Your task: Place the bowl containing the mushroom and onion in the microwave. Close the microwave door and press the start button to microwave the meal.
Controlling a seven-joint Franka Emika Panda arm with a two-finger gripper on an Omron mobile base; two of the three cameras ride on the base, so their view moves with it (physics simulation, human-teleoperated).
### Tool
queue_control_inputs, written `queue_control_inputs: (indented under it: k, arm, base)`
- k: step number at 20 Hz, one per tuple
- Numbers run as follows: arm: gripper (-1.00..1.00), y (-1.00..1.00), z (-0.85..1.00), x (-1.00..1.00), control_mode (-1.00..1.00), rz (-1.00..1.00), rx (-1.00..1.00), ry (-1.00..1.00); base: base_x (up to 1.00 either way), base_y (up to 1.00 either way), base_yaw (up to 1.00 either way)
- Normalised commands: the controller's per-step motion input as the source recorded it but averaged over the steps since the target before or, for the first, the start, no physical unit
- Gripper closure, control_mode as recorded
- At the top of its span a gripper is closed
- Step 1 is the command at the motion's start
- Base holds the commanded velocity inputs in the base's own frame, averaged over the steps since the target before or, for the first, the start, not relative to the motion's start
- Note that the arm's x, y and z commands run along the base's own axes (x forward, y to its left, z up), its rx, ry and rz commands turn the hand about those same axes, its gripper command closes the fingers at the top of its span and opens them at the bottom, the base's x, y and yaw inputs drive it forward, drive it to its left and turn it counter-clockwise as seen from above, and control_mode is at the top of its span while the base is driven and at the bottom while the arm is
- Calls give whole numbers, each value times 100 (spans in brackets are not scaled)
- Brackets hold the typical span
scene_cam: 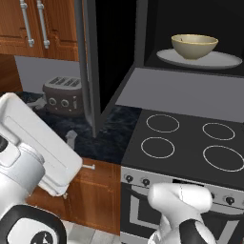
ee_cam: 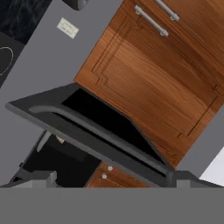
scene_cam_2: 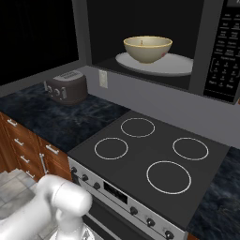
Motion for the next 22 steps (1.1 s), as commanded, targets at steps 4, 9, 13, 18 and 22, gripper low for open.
queue_control_inputs:
  k: [4, 9, 13, 18, 22]
  arm:
    - [-100, 47, -9, 53, -100, 0, 0, 3]
    - [-100, 41, -17, 54, -100, 0, 0, 4]
    - [-100, 25, -12, 42, -100, 0, 0, 1]
    - [-100, 0, -3, 20, -100, -3, 0, -4]
    - [-100, 0, -11, 32, -100, -6, 4, -14]
  base:
    - [0, 0, 0]
    - [0, 0, 0]
    - [0, 0, 0]
    - [0, 0, 0]
    - [0, 0, 0]
